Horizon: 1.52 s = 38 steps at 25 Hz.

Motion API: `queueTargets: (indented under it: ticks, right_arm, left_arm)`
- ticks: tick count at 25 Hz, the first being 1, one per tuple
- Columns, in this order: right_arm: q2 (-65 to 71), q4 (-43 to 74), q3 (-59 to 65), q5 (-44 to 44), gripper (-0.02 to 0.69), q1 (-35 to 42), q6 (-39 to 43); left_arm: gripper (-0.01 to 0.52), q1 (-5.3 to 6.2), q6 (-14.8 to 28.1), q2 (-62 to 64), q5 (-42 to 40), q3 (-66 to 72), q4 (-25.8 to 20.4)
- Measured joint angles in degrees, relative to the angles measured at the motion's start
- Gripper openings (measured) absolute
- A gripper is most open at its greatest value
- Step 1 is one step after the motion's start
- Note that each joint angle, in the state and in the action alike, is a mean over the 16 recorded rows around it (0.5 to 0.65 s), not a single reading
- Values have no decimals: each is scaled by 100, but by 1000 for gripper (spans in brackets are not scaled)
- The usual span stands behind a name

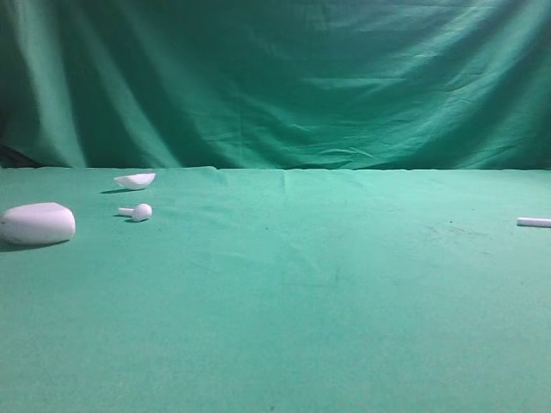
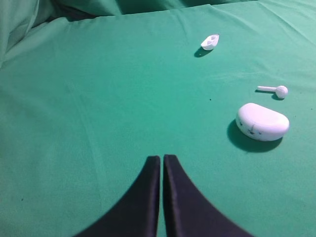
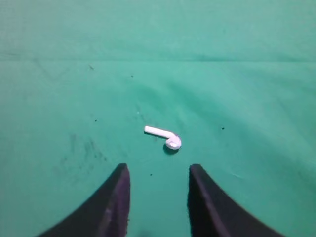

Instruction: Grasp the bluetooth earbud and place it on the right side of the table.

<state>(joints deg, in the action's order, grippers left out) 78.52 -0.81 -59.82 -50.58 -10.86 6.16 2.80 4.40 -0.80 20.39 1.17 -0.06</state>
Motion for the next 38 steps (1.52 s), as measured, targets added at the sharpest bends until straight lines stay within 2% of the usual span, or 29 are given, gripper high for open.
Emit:
queueTargets:
  ticks: [7, 10, 23, 32, 38]
  right_arm:
    - [-1926, -68, 309, -389, 35, 0, -145]
    - [-2803, -73, 630, -394, 6, 0, -217]
    - [-5929, -230, 2220, 144, 0, 0, -394]
    - [-6705, -235, 2520, 291, 0, 1, -552]
    - [-7130, -16, 2996, 785, 0, 45, -703]
  left_arm:
    - [0, 0, 0, 0, 0, 0, -1]
    - [0, 0, 0, 0, 0, 0, 0]
    - [0, 0, 0, 0, 0, 0, 2]
    - [0, 0, 0, 0, 0, 0, 3]
    - [0, 0, 0, 0, 0, 0, 1]
